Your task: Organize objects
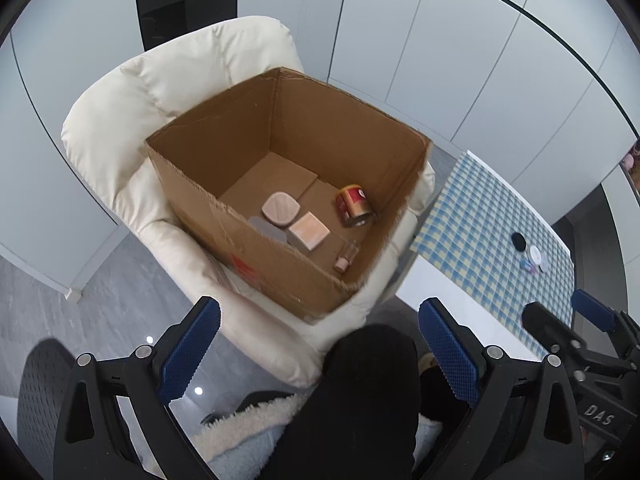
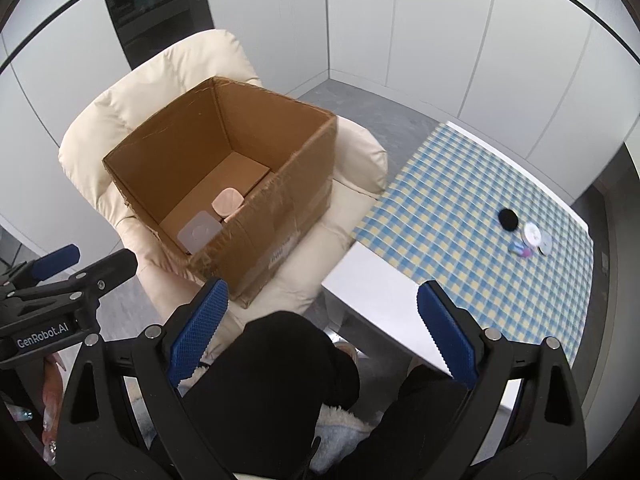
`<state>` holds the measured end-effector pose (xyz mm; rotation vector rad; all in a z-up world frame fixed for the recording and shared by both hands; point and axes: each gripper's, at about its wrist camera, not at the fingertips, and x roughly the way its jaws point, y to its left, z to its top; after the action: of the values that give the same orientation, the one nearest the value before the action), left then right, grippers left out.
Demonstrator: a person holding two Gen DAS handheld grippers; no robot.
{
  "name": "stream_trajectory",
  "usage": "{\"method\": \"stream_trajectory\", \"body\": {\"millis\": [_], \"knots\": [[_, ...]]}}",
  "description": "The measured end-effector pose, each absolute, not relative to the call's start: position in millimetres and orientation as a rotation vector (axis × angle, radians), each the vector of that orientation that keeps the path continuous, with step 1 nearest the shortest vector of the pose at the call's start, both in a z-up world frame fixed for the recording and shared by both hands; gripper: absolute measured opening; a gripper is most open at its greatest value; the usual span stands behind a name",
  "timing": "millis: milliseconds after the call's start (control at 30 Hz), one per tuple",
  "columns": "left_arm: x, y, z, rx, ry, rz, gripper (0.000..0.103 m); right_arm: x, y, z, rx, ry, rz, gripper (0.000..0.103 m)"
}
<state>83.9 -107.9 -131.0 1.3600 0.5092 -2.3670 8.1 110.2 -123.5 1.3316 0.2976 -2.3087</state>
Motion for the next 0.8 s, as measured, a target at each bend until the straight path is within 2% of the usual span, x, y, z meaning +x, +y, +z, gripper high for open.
{"method": "stream_trajectory", "body": {"millis": [800], "knots": [[110.9,-49.0,-123.1,1.4,0.434,-2.504,0.1,79.1,185.2,-120.3,1.392,0.158,-2.373,0.097]]}}
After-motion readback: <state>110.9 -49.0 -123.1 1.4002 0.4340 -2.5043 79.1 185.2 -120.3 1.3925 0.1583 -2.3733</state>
